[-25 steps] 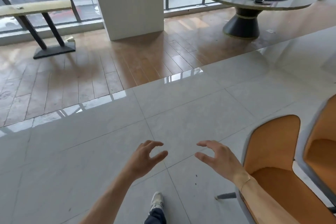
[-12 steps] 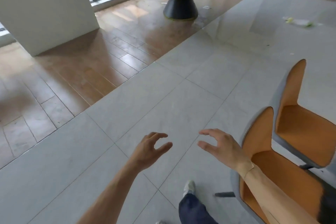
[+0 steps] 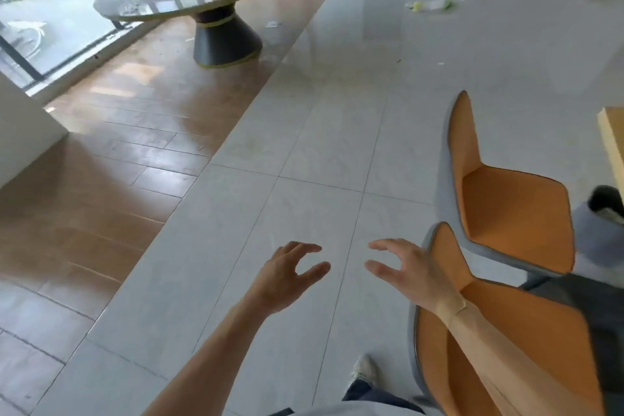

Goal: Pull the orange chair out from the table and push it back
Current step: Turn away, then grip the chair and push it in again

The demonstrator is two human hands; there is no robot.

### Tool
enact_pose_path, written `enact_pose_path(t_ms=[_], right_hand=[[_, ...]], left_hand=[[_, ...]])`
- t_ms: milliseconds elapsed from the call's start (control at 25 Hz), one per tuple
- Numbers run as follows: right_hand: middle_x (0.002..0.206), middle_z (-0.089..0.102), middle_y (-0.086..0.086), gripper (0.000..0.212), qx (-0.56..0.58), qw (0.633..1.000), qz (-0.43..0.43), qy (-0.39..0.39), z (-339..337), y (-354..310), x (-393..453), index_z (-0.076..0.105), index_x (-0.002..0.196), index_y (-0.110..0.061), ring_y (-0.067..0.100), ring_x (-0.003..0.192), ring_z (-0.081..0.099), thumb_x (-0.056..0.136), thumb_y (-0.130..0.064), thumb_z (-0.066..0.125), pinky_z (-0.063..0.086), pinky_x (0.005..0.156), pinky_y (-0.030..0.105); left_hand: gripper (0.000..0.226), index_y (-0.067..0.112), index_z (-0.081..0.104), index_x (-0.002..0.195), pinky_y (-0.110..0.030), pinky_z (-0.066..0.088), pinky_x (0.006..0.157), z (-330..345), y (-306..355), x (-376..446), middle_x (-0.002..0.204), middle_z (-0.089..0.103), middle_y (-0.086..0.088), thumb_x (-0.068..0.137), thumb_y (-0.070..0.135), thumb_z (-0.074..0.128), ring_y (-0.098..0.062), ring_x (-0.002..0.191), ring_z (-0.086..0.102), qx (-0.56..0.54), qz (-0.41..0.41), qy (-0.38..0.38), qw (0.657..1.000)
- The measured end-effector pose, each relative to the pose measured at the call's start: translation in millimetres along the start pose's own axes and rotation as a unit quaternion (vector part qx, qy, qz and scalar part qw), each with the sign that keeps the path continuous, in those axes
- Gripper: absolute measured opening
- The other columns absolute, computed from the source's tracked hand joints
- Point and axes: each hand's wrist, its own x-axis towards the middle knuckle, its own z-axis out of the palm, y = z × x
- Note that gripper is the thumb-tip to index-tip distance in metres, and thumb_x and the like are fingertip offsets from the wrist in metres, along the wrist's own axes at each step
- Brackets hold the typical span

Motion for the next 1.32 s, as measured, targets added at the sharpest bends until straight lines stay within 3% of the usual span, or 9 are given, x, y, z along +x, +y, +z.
enact_pose_path(t_ms=[120, 240, 480, 600, 720, 880, 1080, 1160, 1320], right_hand=[[0.133, 0.056, -0.015, 0.052, 0.011, 0.998, 0.047, 0.042, -30, 26, 10, 0.056, 0.129, -0.032, 0.003, 0.124, 0.048, 0.086, -0.061, 0.055, 0.041, 0.099, 0.023], [0.135, 0.054, -0.017, 0.054, 0.025, 0.989, 0.109, 0.101, -49, 51, 5, 0.055, 0.131, -0.032, 0.004, 0.125, 0.047, 0.087, -0.063, 0.054, 0.041, 0.1, 0.026], [0.136, 0.055, -0.014, 0.059, 0.07, 0.944, 0.249, 0.203, -47, 84, -24, 0.054, 0.133, -0.029, 0.002, 0.125, 0.048, 0.086, -0.065, 0.052, 0.044, 0.104, 0.032], [0.135, 0.055, -0.015, 0.06, 0.088, 0.908, 0.318, 0.26, -36, 88, -31, 0.053, 0.132, -0.03, -0.002, 0.122, 0.048, 0.086, -0.067, 0.051, 0.043, 0.101, 0.025], [0.136, 0.054, -0.015, 0.063, 0.095, 0.853, 0.403, 0.319, -25, 86, -27, 0.051, 0.135, -0.029, 0.0, 0.123, 0.048, 0.086, -0.068, 0.05, 0.045, 0.102, 0.029], [0.13, 0.055, -0.02, 0.051, 0.098, 0.789, 0.483, 0.368, 3, 65, -21, 0.052, 0.13, -0.039, -0.006, 0.111, 0.048, 0.086, -0.065, 0.052, 0.043, 0.089, 0.02], [0.123, 0.057, -0.02, 0.043, 0.125, 0.66, 0.599, 0.435, 70, 25, -17, 0.057, 0.122, -0.042, -0.001, 0.101, 0.053, 0.084, -0.062, 0.054, 0.045, 0.08, 0.022], [0.125, 0.056, -0.02, 0.043, 0.153, 0.614, 0.635, 0.444, 97, 9, -13, 0.056, 0.123, -0.042, 0.001, 0.103, 0.052, 0.084, -0.061, 0.055, 0.045, 0.086, 0.024], [0.133, 0.051, -0.019, 0.054, 0.116, 0.581, 0.677, 0.435, 126, -2, -3, 0.053, 0.129, -0.038, 0.01, 0.126, 0.043, 0.084, -0.068, 0.051, 0.037, 0.105, 0.044]], left_hand=[[0.061, 0.044, 0.053, 0.126, -0.031, 0.039, 0.104, 7, 36, 62, 0.132, 0.052, 0.021, 0.078, 0.08, 0.041, -0.002, 0.125, 0.043, 0.023, 0.055, -0.058, 0.996], [0.057, 0.044, 0.053, 0.127, -0.034, 0.04, 0.105, 20, 68, 114, 0.133, 0.052, 0.02, 0.081, 0.077, 0.044, -0.004, 0.126, 0.043, 0.066, 0.115, -0.134, 0.982], [0.068, 0.046, 0.049, 0.131, -0.034, 0.038, 0.105, 63, 122, 198, 0.137, 0.048, 0.02, 0.076, 0.084, 0.037, -0.003, 0.127, 0.041, 0.132, 0.238, -0.281, 0.92], [0.063, 0.044, 0.048, 0.133, -0.037, 0.037, 0.107, 89, 139, 232, 0.138, 0.047, 0.02, 0.08, 0.079, 0.042, -0.001, 0.127, 0.039, 0.159, 0.301, -0.362, 0.868], [0.063, 0.039, 0.047, 0.134, -0.041, 0.039, 0.107, 106, 154, 271, 0.141, 0.044, 0.017, 0.081, 0.074, 0.049, -0.004, 0.128, 0.039, 0.182, 0.361, -0.43, 0.807], [0.071, 0.037, 0.047, 0.134, -0.04, 0.036, 0.109, 125, 170, 307, 0.146, 0.042, 0.014, 0.077, 0.08, 0.047, -0.004, 0.132, 0.033, 0.219, 0.44, -0.479, 0.727], [0.069, 0.037, 0.051, 0.131, -0.039, 0.034, 0.107, 159, 175, 322, 0.142, 0.044, 0.015, 0.077, 0.079, 0.047, -0.009, 0.134, 0.032, 0.299, 0.552, -0.509, 0.589], [0.072, 0.037, 0.052, 0.129, -0.036, 0.036, 0.102, 172, 175, 321, 0.138, 0.046, 0.015, 0.074, 0.082, 0.045, -0.009, 0.129, 0.036, 0.312, 0.573, -0.521, 0.55], [0.083, 0.037, 0.05, 0.131, -0.04, 0.039, 0.102, 185, 169, 313, 0.135, 0.045, 0.016, 0.066, 0.088, 0.043, -0.009, 0.127, 0.037, 0.336, 0.567, -0.544, 0.519]])
